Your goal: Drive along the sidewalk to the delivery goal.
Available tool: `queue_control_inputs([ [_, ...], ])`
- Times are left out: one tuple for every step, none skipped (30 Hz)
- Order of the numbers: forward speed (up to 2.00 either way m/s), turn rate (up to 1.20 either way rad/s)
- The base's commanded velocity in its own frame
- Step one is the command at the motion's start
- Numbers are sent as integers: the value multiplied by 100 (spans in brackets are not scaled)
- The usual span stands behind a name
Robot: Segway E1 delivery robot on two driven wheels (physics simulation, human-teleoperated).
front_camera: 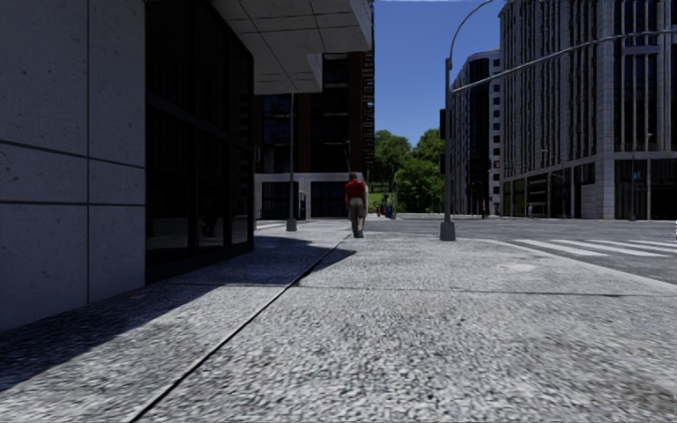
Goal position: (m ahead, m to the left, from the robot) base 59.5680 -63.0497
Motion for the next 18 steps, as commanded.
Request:
queue_control_inputs([
  [200,-41],
  [200,-41],
  [200,-41],
  [200,-41],
  [200,-41],
  [200,-41],
  [200,-41],
  [200,-41],
  [200,-41],
  [200,-41],
  [200,-41],
  [200,-41],
  [200,-41],
  [200,-41],
  [200,-41],
  [200,-41],
  [200,-40],
  [200,-40],
])
